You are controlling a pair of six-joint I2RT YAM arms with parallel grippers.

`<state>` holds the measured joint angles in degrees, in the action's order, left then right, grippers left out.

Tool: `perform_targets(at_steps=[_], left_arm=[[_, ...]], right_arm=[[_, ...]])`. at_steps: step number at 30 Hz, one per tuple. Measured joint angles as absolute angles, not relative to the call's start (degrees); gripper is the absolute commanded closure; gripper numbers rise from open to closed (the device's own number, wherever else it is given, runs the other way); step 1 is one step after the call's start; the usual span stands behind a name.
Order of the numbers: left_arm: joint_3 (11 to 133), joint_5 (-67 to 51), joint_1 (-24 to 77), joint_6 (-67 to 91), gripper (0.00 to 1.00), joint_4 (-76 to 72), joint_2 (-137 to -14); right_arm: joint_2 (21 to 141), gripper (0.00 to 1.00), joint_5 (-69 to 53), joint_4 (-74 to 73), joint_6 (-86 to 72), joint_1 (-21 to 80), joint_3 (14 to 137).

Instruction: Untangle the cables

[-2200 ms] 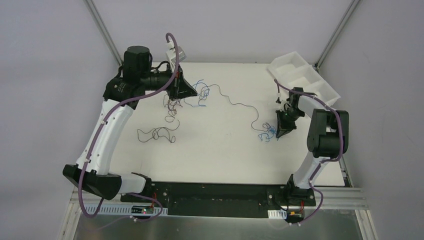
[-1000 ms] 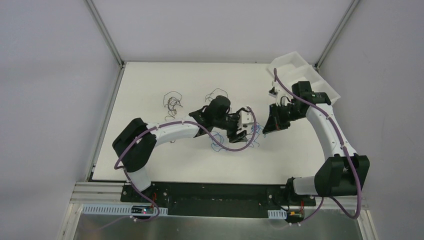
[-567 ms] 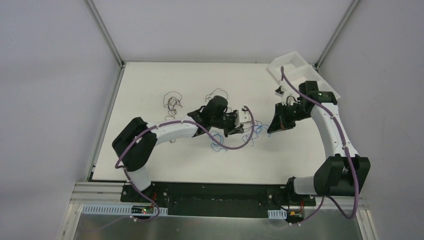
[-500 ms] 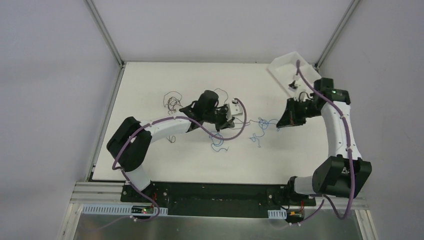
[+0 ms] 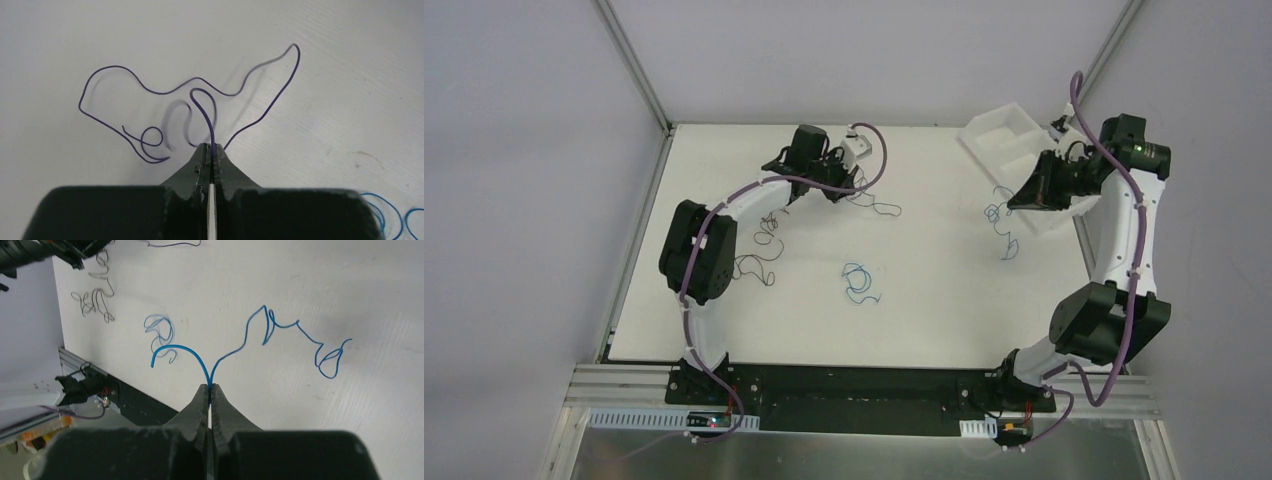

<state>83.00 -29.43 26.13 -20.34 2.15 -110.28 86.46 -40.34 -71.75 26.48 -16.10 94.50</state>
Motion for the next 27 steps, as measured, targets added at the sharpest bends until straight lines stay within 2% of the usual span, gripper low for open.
perform_targets(at_steps=[1,2,4,5,8,9,19,27], left_arm=[[83.9,-29.43,25.5,-20.27,1.0,2.37,-111.26],[84.75,-29.56,24.53,-20.21,0.93,2.85,-112.38],[85.97,-30.13,22.72,-20.16,0.54,3.88,-114.3],[86.54,-30.65,22.0,-20.29,0.41,4.54,-115.18],[88.86,-31.53,20.67,-18.74,0.05,7.38,-116.97],[89.91,-31.68,20.67,-18.0,0.02,8.47,-117.3],[96.9,-31.07,21.78,-9.89,0.01,17.87,-113.67],[96.57,-29.76,21.76,-4.38,0.01,22.68,-105.56]], right_arm=[[88.05,1.0,-40.29,-71.24,25.45,-16.78,96.99],[89.45,1.0,-40.16,-70.59,24.53,-17.52,99.13],[91.53,1.0,-39.62,-69.25,22.79,-19.05,102.48],[92.16,1.0,-39.31,-68.6,21.87,-19.57,103.48],[93.58,1.0,-38.65,-66.96,18.96,-20.62,105.97],[94.32,1.0,-38.5,-66.83,18.11,-20.82,107.5],[101.8,1.0,-37.06,-66.3,13.98,-24.99,125.91],[108.16,1.0,-28.16,-66.67,16.58,-28.77,132.25]])
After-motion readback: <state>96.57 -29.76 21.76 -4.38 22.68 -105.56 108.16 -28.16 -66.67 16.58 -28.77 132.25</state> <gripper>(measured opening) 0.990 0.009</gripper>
